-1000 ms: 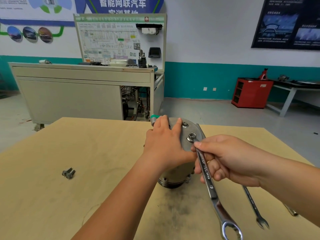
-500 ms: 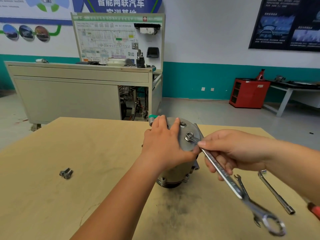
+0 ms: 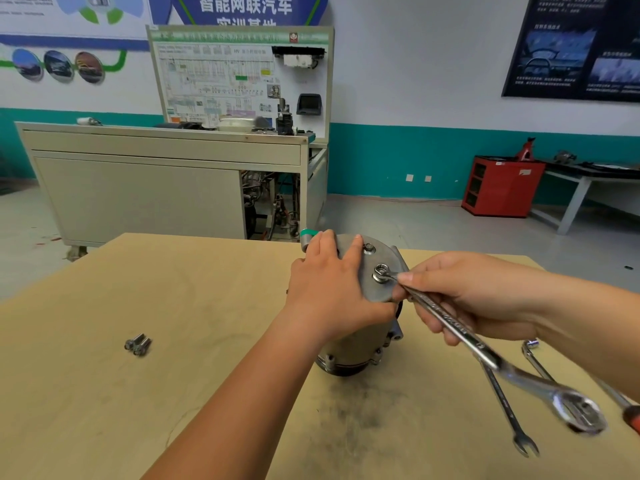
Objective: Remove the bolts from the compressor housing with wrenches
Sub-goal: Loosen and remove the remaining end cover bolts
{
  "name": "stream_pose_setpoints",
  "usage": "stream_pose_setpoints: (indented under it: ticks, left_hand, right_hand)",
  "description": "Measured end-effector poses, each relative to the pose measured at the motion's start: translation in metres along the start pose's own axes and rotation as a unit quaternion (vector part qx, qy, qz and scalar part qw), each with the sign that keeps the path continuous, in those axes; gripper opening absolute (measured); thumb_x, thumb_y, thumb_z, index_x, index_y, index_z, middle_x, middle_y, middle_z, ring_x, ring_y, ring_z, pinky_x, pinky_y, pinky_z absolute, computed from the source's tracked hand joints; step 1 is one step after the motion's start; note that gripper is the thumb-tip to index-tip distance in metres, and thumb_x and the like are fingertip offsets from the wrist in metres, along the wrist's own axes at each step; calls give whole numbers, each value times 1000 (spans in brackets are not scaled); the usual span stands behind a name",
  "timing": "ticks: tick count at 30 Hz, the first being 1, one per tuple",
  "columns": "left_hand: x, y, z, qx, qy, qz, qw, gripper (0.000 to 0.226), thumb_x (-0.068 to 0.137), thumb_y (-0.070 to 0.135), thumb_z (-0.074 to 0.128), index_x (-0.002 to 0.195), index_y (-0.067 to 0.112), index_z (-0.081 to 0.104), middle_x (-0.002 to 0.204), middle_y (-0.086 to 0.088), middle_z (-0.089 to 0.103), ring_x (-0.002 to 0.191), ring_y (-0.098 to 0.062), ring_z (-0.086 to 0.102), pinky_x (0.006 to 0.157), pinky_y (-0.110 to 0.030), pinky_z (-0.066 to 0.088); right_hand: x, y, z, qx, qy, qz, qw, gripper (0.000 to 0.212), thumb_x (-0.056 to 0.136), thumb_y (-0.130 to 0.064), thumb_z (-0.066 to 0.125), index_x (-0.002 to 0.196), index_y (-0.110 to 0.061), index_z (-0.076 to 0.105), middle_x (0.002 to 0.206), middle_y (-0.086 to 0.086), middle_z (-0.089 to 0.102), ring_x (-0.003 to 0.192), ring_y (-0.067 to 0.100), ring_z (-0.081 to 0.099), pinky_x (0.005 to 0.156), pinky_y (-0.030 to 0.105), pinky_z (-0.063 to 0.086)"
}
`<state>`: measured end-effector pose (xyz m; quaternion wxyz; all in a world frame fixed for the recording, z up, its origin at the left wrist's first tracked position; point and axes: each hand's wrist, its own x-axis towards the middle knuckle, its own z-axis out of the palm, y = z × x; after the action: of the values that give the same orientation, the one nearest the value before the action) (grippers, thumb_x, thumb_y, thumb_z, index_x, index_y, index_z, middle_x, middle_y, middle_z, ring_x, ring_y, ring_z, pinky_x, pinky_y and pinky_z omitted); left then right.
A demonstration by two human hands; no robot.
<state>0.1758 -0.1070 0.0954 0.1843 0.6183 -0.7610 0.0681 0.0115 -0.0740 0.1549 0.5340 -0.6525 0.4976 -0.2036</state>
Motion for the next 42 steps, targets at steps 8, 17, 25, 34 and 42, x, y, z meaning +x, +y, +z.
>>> stream_pose_setpoints:
  ticks: [8, 17, 25, 34, 42]
  left_hand:
    - [2, -4, 3, -3, 11, 16, 1000, 100, 73, 79, 47, 152, 27, 14, 154, -11, 15, 143, -28, 11, 107, -41, 31]
    - [3, -7, 3, -8, 6, 19, 1000, 100, 72, 78, 48, 152, 27, 14, 153, -10, 15, 142, -28, 12, 107, -41, 31]
    - [4, -6, 2, -8, 0, 30, 1000, 100, 72, 76, 51, 151, 27, 15, 152, -12, 16, 141, -29, 12, 106, -43, 30]
    - [3, -10, 3, -19, 0, 19, 1000, 101, 71, 75, 53, 151, 28, 14, 152, -10, 16, 141, -27, 10, 107, -41, 29]
    - [3, -4, 1, -19, -6, 23, 1000, 100, 73, 74, 53, 151, 27, 15, 153, -11, 14, 142, -28, 9, 107, -43, 29]
  right_hand:
    - [0, -1, -8, -107, -12, 7, 994, 29, 98, -31, 39, 91, -8, 55, 48, 4, 56, 35, 12, 51, 35, 18, 40]
    - [4, 6, -11, -171, -6, 7, 985, 36, 98, -38, 38, 85, -12, 60, 43, -2, 50, 32, 9, 45, 37, 18, 40]
    - [13, -11, -46, -473, 8, -81, 877, 49, 67, -68, 35, 61, -25, 58, 45, -11, 50, 43, 2, 43, 52, 12, 38]
    - [38, -22, -66, -644, 84, -151, 745, 53, 64, -76, 23, 67, -29, 48, 59, -8, 50, 54, 4, 47, 50, 18, 31]
    - [14, -15, -82, -396, 195, -159, 883, 25, 88, -47, 44, 78, -31, 60, 66, -4, 64, 59, 4, 57, 53, 14, 41]
